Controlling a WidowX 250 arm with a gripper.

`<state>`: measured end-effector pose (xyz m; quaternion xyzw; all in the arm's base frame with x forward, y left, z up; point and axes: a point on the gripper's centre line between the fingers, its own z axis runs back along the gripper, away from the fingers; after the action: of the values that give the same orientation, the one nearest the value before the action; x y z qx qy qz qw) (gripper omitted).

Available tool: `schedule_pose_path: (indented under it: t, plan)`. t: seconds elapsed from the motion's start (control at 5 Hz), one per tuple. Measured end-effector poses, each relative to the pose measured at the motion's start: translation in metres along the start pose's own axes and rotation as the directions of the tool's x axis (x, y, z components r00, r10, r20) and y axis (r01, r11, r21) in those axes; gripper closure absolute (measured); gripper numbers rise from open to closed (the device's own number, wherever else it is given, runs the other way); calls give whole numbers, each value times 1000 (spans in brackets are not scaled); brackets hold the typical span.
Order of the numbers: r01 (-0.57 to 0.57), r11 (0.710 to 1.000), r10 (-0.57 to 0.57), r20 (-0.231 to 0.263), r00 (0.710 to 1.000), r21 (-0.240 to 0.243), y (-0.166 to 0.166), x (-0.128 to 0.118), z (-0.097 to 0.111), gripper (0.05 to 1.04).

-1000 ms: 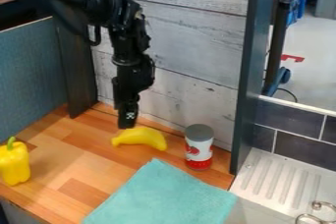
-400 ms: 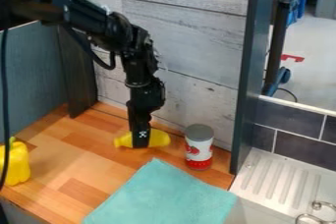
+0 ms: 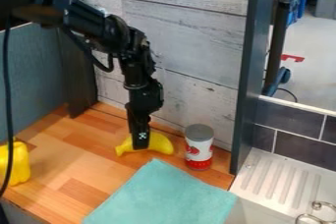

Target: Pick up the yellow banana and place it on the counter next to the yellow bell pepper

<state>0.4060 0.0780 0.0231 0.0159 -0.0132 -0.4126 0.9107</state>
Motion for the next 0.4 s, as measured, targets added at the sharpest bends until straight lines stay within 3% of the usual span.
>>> schedule_pose_path:
  t: [0.2, 0.4]
  plan:
    - [-23, 1000, 23, 10, 1000, 6, 3, -3, -1, 412]
    - [-53, 999, 53, 10, 999, -1, -4, -6, -3, 536]
